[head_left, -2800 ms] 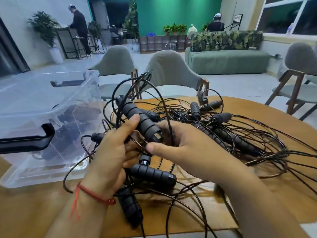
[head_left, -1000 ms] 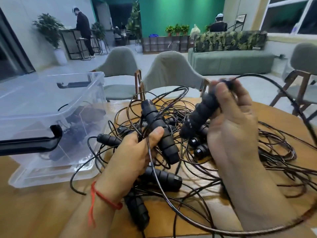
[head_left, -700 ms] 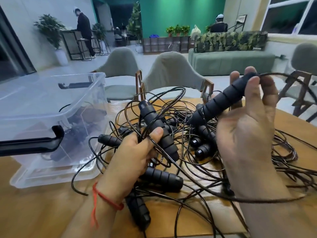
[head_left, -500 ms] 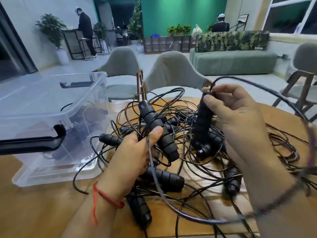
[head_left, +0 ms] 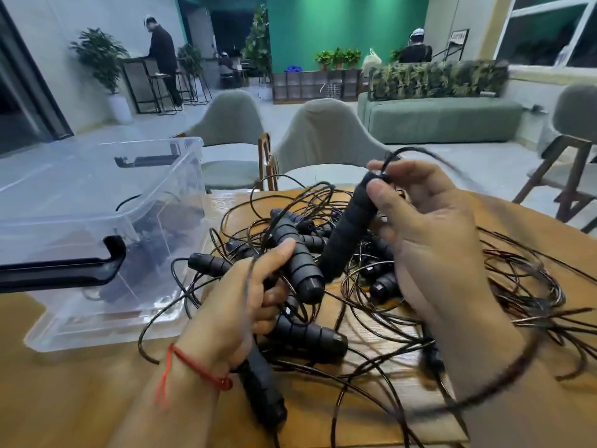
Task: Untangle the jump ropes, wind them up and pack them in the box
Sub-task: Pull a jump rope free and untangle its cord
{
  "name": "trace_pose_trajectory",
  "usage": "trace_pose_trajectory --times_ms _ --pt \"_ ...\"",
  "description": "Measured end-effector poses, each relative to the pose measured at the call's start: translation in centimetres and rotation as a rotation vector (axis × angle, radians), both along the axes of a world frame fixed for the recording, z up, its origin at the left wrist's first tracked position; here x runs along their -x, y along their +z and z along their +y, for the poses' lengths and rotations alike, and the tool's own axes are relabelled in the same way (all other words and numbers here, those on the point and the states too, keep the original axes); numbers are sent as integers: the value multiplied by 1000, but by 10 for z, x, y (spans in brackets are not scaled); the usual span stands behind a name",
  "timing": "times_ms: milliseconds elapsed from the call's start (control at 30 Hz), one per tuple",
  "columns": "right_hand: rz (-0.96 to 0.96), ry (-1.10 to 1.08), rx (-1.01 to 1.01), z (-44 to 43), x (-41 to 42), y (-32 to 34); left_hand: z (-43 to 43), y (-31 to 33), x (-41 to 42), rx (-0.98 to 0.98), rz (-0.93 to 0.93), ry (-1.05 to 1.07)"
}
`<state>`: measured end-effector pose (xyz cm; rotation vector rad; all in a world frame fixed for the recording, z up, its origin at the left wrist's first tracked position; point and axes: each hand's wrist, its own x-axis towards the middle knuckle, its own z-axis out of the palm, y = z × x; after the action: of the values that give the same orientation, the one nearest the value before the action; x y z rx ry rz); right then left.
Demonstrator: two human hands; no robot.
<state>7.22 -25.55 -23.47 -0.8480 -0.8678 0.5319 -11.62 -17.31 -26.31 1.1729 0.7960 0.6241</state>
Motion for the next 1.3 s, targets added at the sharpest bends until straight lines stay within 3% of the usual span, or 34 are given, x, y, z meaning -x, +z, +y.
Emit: trace_pose_trajectory --times_ms 167,267,367,600,800,933,1067,1200,1300 --pt "10 29 425 15 14 -20 -3 0 -1 39 27 -57" --pt "60 120 568 15 20 -23 -2 2 1 73 15 -66" --pt "64 212 612 13 26 -20 -2 3 1 23 116 -59" --pt "86 445 681 1 32 -17 -9 5 -3 -446 447 -2" --pt "172 517 593 -11 18 -4 -11 32 -5 -365 465 -135" --pt "377 437 574 -14 -13 4 -11 82 -19 -257 391 -111" --pt "553 435 527 -5 -34 -8 24 133 -43 -579 607 59" --pt "541 453 550 -6 -38 -13 83 192 -82 -875 786 111" --pt "524 460 593 -8 -37 -11 119 233 -110 -1082 694 122"
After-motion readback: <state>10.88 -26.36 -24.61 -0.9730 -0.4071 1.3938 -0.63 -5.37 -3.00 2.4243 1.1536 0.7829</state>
